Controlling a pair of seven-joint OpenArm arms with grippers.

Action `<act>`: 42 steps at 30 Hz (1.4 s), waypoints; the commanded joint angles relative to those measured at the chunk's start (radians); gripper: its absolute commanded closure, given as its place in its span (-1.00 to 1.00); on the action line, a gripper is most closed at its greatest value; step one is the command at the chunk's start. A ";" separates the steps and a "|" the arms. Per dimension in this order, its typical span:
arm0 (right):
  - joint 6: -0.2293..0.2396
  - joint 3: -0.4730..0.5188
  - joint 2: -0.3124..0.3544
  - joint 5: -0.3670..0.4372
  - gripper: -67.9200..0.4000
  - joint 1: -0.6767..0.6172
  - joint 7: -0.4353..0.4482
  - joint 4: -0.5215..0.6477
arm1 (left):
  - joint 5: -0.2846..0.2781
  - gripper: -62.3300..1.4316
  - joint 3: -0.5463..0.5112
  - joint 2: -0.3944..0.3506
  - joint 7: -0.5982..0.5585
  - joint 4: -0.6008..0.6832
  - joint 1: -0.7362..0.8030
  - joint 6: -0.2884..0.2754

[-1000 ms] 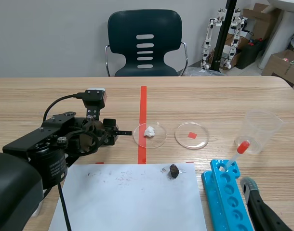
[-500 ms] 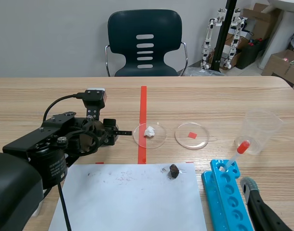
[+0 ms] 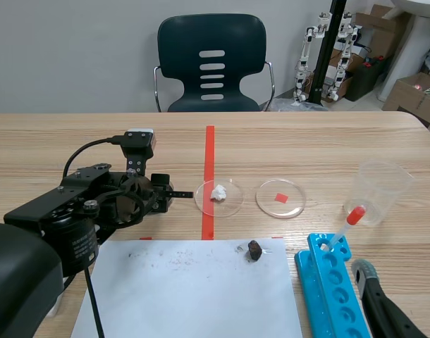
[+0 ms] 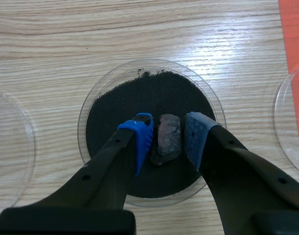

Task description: Lower the mineral onto the iron filings and hold still

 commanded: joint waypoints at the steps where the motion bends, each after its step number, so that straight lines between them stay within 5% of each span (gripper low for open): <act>1: -0.003 0.006 0.000 0.010 -1.00 0.006 0.014 0.014 | -0.003 0.60 -0.001 0.002 -0.010 0.007 -0.017 0.002; 35: -0.003 0.006 0.000 0.010 -1.00 0.006 0.014 0.014 | 0.008 0.60 -0.001 0.002 -0.011 0.011 -0.017 0.002; 42: -0.003 0.006 0.000 0.010 -1.00 0.006 0.014 0.014 | 0.052 0.60 -0.001 -0.001 -0.004 0.151 0.043 0.002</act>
